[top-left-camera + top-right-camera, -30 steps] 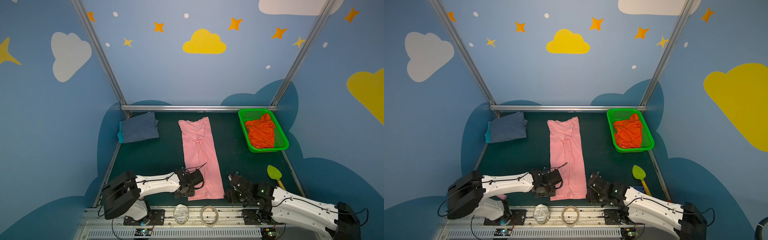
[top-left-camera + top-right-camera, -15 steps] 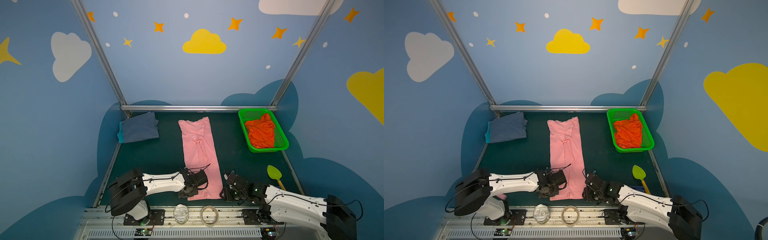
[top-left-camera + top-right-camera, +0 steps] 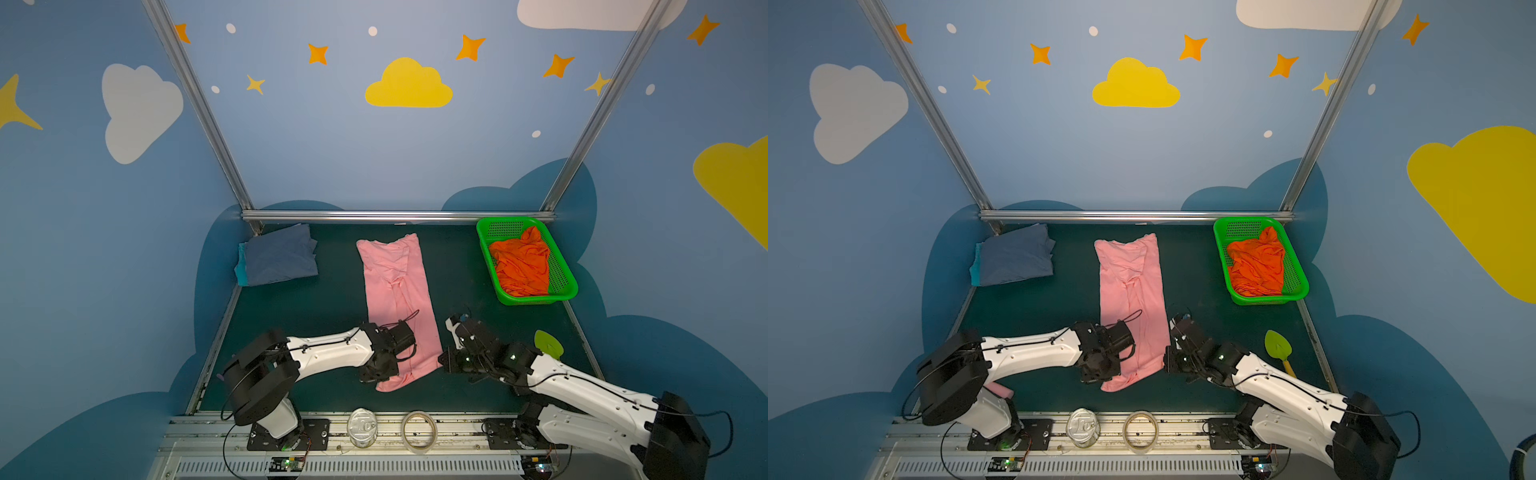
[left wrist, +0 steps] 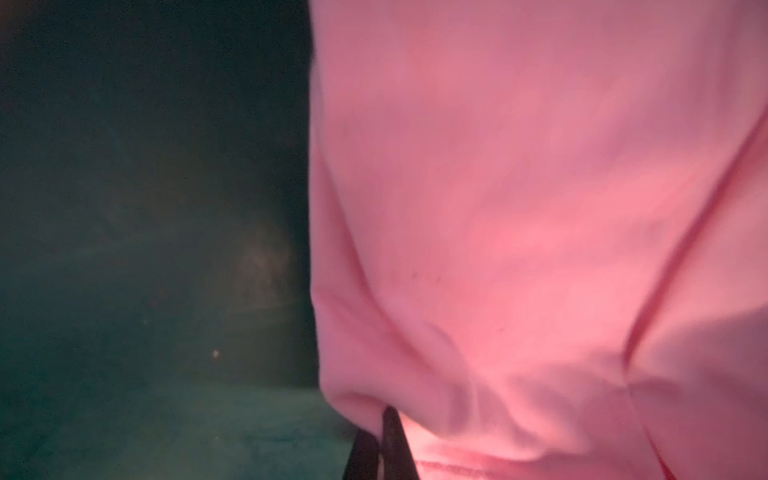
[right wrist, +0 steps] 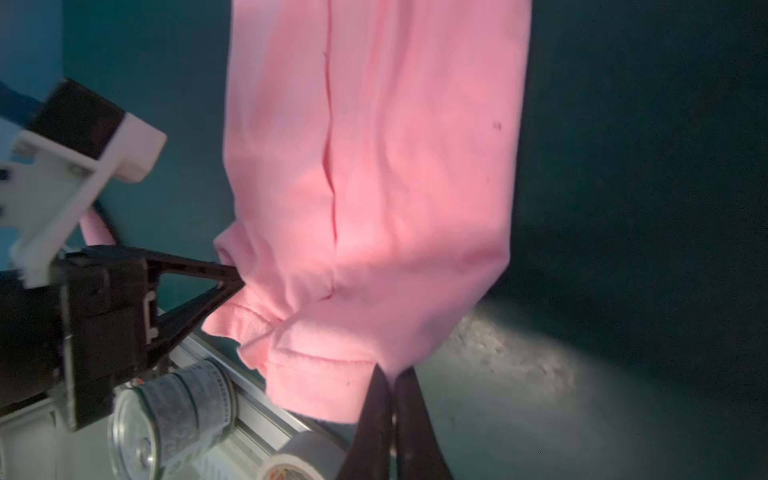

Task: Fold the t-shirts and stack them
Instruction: 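Lift the near end and fold it away from the robot with both grippers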

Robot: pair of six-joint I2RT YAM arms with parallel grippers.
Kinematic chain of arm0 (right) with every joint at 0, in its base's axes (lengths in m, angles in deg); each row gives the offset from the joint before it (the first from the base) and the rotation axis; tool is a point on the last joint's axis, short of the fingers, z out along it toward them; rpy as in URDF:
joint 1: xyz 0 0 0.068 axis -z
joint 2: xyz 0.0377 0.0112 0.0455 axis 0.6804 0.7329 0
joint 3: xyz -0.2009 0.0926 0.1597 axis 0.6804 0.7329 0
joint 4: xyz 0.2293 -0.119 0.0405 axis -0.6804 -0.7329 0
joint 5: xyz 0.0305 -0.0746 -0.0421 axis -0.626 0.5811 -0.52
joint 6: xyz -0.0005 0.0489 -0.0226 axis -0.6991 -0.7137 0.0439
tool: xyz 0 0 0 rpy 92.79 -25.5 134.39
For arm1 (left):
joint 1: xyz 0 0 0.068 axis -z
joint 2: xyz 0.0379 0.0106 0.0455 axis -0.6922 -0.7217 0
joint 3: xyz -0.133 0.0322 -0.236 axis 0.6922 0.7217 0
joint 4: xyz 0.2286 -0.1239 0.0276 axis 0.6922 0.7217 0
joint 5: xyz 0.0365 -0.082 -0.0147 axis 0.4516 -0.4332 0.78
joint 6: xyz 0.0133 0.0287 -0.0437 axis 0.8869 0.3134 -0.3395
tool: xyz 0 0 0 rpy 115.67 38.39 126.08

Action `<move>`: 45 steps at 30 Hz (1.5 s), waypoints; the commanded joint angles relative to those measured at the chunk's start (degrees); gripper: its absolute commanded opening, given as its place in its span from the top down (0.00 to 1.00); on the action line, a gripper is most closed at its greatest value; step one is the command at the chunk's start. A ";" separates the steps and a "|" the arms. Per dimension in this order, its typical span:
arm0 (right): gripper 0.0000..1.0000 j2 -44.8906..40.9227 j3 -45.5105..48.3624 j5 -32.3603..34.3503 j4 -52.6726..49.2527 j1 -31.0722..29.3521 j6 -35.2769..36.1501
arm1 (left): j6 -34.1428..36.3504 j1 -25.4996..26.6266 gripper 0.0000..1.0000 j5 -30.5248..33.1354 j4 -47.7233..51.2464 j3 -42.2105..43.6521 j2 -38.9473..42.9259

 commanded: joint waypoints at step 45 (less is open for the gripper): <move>1.00 56.36 -50.16 -28.56 -16.39 25.15 14.40 | 19.29 -25.68 0.42 -8.73 0.44 -25.41 -24.56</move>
